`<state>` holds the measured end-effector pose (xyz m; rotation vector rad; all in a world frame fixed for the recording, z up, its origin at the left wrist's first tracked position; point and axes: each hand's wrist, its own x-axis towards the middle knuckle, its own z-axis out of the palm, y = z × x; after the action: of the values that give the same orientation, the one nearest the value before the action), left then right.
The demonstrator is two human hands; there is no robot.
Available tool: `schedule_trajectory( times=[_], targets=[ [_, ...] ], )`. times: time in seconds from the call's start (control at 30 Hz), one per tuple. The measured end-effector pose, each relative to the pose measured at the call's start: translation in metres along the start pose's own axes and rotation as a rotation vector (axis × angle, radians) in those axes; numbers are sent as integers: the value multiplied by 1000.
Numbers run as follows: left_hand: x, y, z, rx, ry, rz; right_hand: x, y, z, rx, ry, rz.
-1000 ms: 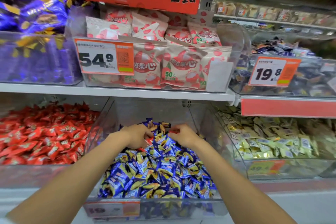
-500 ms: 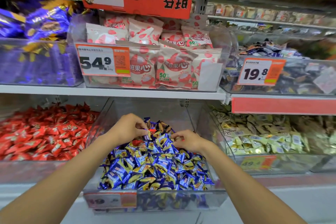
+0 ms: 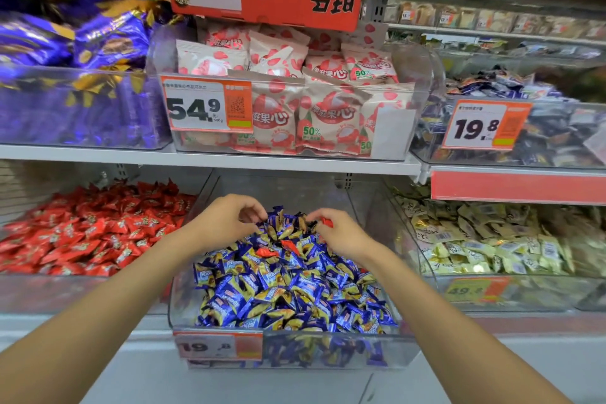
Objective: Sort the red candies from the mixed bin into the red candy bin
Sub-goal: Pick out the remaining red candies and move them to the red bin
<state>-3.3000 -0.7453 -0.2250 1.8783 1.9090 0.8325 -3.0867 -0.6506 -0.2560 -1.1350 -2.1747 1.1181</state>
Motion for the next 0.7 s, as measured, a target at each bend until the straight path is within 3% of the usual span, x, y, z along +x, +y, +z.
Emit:
schedule_trajectory(
  times=[0.1, 0.2, 0.27, 0.47, 0.63, 0.7],
  targets=[
    [-4, 4, 9, 103, -121, 25, 3, -4, 17, -108, -101, -52],
    [-5, 7, 17, 372, -289, -23, 4, -1, 26, -252, -200, -37],
    [-4, 7, 18, 486, -303, -65, 3, 0, 26, -211, -184, -16],
    [-4, 7, 13, 293, -118, -9, -7, -11, 9, 22, -138, 17],
    [-6, 15, 15, 27, -1, 66, -24, -15, -7, 514, -148, 110],
    [-6, 23, 18, -82, -10, 82, -34, -20, -17, 589, -117, 121]
  ],
)
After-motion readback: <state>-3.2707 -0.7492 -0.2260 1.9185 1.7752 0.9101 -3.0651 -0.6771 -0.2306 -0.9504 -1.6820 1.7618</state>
